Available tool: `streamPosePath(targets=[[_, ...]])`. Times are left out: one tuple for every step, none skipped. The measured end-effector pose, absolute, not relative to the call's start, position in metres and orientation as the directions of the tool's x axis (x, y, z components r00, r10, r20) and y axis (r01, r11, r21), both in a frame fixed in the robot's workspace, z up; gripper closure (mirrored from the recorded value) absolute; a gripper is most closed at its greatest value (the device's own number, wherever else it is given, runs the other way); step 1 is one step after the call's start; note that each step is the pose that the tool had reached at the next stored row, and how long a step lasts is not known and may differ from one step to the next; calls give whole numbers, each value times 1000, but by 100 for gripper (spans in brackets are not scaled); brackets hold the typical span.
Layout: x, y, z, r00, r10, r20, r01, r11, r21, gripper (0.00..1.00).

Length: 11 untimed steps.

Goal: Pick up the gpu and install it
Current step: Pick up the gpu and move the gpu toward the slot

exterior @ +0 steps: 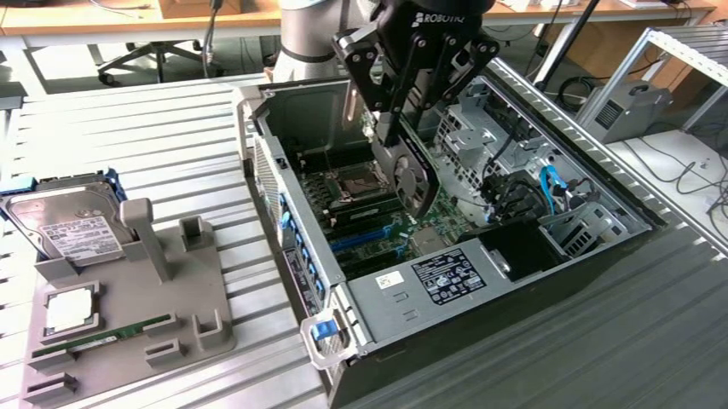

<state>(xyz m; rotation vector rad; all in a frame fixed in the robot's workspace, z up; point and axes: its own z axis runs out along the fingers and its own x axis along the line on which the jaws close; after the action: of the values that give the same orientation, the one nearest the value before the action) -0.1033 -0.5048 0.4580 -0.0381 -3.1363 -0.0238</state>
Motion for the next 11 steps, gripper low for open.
streamPosePath(targets=[[-102, -505, 458, -1000, 24, 5, 24, 1000, 15, 74], [-101, -505, 458, -1000, 24, 5, 24, 1000, 15, 74], [-100, -505, 458, -1000, 24, 5, 24, 1000, 15, 74], [-98, -505, 457, -1000, 24, 5, 24, 1000, 15, 74], [-97, -505, 457, -1000, 24, 5, 24, 1000, 15, 74], [-96, -505, 457, -1000, 24, 5, 24, 1000, 15, 74], [-94, -505, 457, -1000, 24, 5, 24, 1000, 15, 74], [-93, -505, 457, -1000, 24, 5, 24, 1000, 15, 74], [-92, -505, 456, -1000, 24, 5, 24, 1000, 15, 74], [-91, -505, 456, -1000, 24, 5, 24, 1000, 15, 74], [-90, -505, 456, -1000, 24, 5, 24, 1000, 15, 74]])
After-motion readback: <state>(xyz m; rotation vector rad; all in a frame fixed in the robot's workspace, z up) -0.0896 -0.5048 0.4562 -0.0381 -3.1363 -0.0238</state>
